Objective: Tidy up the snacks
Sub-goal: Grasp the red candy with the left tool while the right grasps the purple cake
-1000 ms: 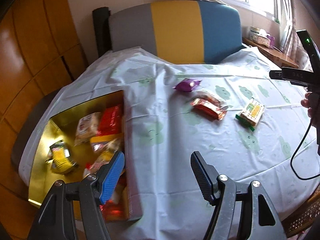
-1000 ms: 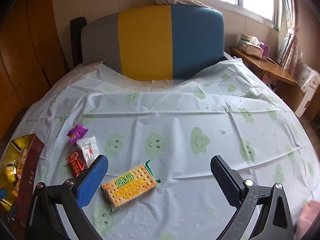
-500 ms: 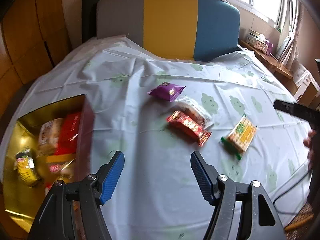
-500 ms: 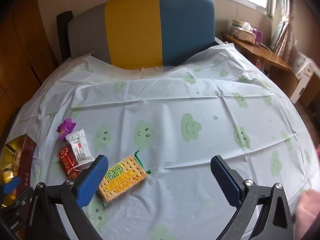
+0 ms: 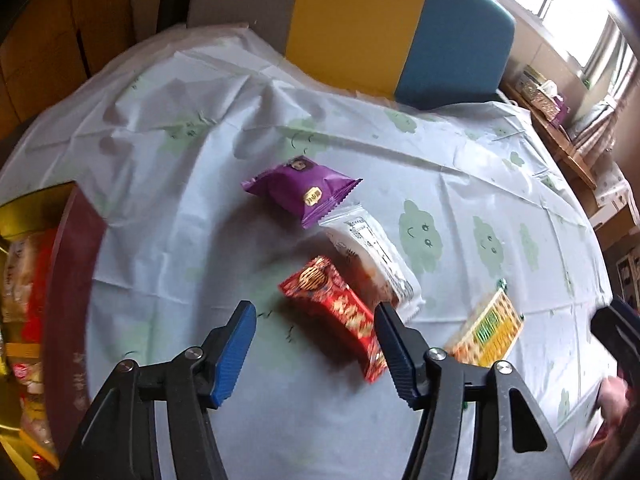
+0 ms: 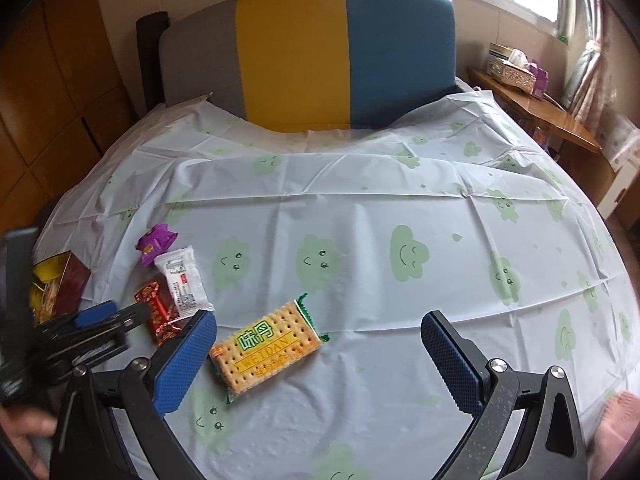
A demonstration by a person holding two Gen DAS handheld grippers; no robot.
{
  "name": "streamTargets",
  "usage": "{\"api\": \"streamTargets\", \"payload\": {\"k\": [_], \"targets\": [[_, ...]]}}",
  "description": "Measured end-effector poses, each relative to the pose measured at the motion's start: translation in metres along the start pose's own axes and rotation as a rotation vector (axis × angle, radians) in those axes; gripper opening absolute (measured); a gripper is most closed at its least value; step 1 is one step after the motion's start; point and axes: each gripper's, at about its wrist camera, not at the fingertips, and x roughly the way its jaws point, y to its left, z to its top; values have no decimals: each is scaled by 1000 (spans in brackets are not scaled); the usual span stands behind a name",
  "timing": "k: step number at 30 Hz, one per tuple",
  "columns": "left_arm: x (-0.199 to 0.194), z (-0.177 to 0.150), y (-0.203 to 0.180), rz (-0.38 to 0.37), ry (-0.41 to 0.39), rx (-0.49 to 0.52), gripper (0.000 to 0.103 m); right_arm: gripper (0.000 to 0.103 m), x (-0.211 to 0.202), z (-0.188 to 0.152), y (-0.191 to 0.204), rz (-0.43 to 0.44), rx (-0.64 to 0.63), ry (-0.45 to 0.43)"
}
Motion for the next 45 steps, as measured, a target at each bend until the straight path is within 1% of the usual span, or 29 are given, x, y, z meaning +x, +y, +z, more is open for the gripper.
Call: {"api": "streamTargets", "payload": {"k": [1,3,5,6,7,8,9,12,17,19,21,23,24,25,26,29,33,34,37,39,44,45], "targets": [[5,2,-1,-9,5,-10,62,103,0,0,0,1,-1,0],[15,6,-4,2,12,-14,61,103,0,0,1,8,-5,1],[22,6,-6,19,14,2,54,103,0,-1,3,7,-15,-2],[21,4,-8,33,-3,20,50,103,0,-1,4,7,-23,-4],[19,2,-8,28,-11,29,44,103,-1,-2,6,9,-34,-6],[17,0,-6,-1,-8,31,39,102,-1,-3,7,10,-41,-9],[14,-4,-4,-12,-6,32,38,102,-2,-3,10,11,-54,-14],[3,-20,0,-15,-4,68,37,102,-1,-6,17,16,-87,-15],[-24,-66,4,16,-26,171,37,102,6,-13,29,50,-144,7],[-33,-87,6,34,-48,217,38,102,11,-18,36,75,-171,26],[-41,-105,8,40,-75,260,39,102,19,-24,45,107,-212,69],[-45,-115,11,31,-94,263,39,102,25,-30,53,134,-238,104],[-45,-115,13,19,-94,255,39,102,27,-31,57,151,-245,121],[-43,-115,18,-6,-70,239,39,102,29,-32,61,162,-253,135],[-43,-116,20,-15,-75,233,39,102,31,-31,67,162,-265,143],[-43,-118,17,-2,-87,243,39,102,33,-18,83,183,-298,141],[-41,-119,18,-12,-104,232,38,102,43,14,109,201,-324,116],[-41,-119,19,-16,-107,230,38,103,49,25,117,204,-336,122],[-42,-121,22,-32,-112,217,38,103,65,47,140,169,-389,132],[-42,-122,24,-44,-118,205,38,103,76,58,154,168,-422,162],[-41,-121,28,-69,-123,183,38,103,105,76,189,74,-549,201],[-41,-120,30,-79,-122,175,38,102,111,78,196,93,-567,228]]}}
